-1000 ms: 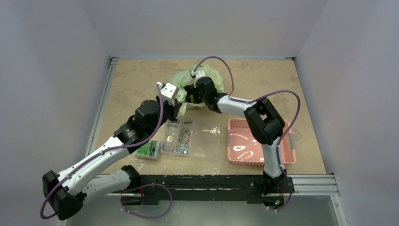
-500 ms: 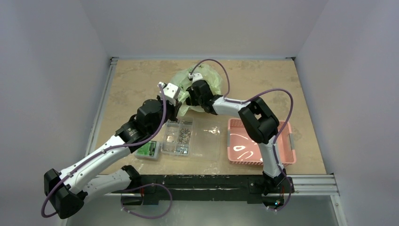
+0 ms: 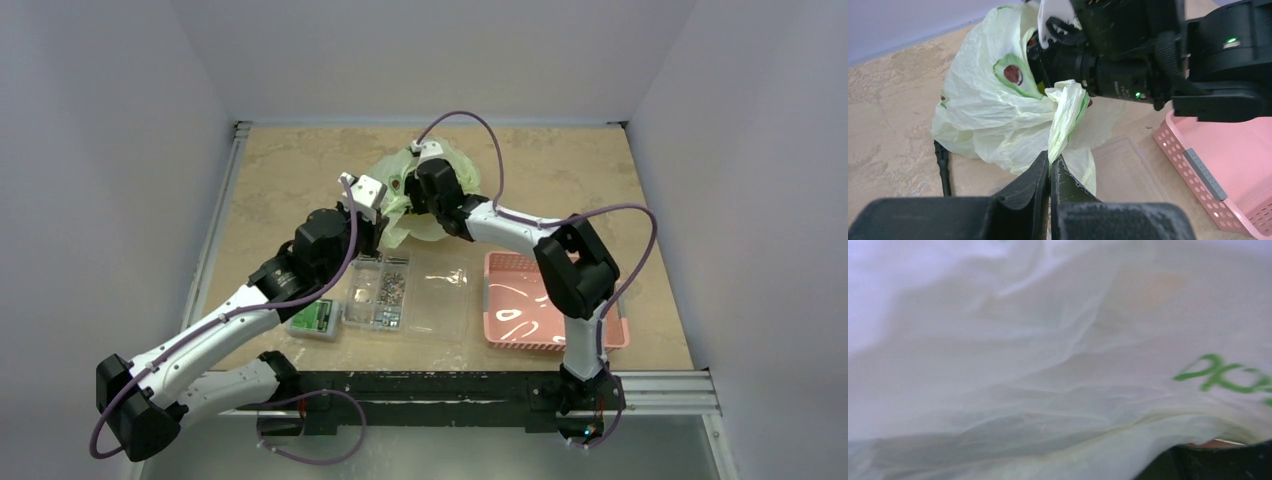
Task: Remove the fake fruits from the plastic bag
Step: Take out the fake fruit from the plastic bag.
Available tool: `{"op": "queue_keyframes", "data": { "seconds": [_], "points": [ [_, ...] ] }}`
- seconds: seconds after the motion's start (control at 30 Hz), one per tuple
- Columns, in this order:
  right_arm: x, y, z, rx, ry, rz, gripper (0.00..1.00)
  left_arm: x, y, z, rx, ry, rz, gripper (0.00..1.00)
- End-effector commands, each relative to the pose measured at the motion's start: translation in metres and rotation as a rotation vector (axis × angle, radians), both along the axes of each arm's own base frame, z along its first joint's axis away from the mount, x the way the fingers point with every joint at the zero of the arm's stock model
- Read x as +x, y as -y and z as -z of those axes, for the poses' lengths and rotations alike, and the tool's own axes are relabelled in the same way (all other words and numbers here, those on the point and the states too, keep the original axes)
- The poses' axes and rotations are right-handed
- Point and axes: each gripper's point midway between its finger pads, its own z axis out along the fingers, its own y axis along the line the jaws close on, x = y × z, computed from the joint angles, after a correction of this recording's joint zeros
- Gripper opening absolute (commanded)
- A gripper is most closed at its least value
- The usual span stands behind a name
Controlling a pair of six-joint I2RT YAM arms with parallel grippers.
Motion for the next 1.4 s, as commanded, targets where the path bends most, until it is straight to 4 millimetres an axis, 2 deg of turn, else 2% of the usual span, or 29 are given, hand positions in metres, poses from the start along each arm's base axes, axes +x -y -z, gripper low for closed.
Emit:
{"op": "queue_keyframes", "data": {
  "seconds": [0.0, 0.23, 0.37, 0.47, 0.53, 0.6, 0.7, 0.8, 0.9, 0.97, 1.1, 1.13, 1.27, 1.37],
  "points": [
    [-0.005, 0.007, -0.061, 0.113, 0.065, 0.050, 0.04, 0.004, 0.004, -0.035, -0.078, 0.067, 0.001, 0.00],
    [-0.024, 0.018, -0.086, 0.186, 0.061, 0.060, 0.00, 0.005, 0.004, -0.034, -0.077, 0.063, -0.002, 0.00],
    [-0.033, 0.025, -0.088, 0.195, 0.044, 0.069, 0.00, 0.006, -0.002, -0.035, -0.077, 0.067, -0.033, 0.00],
    [-0.035, 0.031, -0.076, 0.150, 0.019, 0.081, 0.00, 0.006, -0.011, -0.039, -0.086, 0.088, -0.070, 0.00],
    [-0.033, 0.041, -0.058, 0.065, -0.012, 0.120, 0.00, 0.005, -0.016, -0.045, -0.102, 0.115, -0.081, 0.00],
    [-0.035, 0.044, -0.044, 0.016, -0.041, 0.113, 0.00, 0.004, -0.020, -0.049, -0.111, 0.135, -0.087, 0.00],
    [-0.037, 0.047, -0.033, -0.027, -0.059, 0.101, 0.08, 0.002, -0.027, -0.053, -0.122, 0.156, -0.107, 0.00],
    [-0.039, 0.047, -0.030, -0.053, -0.070, 0.083, 0.05, 0.002, -0.030, -0.056, -0.134, 0.170, -0.118, 0.00],
    [-0.045, 0.041, -0.043, -0.002, -0.056, 0.041, 0.00, 0.004, -0.027, -0.057, -0.139, 0.171, -0.109, 0.00],
    [-0.052, 0.034, -0.063, 0.086, -0.039, 0.012, 0.00, 0.005, -0.024, -0.054, -0.133, 0.156, -0.103, 0.00],
    [-0.064, 0.019, -0.117, 0.252, 0.031, -0.073, 0.00, 0.007, -0.019, -0.042, -0.101, 0.111, -0.092, 0.00],
    [-0.066, 0.017, -0.123, 0.263, 0.031, -0.087, 0.00, 0.008, -0.018, -0.041, -0.099, 0.109, -0.091, 0.00],
    [-0.077, 0.016, -0.127, 0.251, -0.012, -0.123, 0.00, 0.007, -0.020, -0.043, -0.099, 0.118, -0.096, 0.00],
    [-0.088, 0.018, -0.120, 0.198, -0.071, -0.163, 0.00, 0.008, -0.024, -0.044, -0.091, 0.130, -0.109, 0.00]
  ]
}}
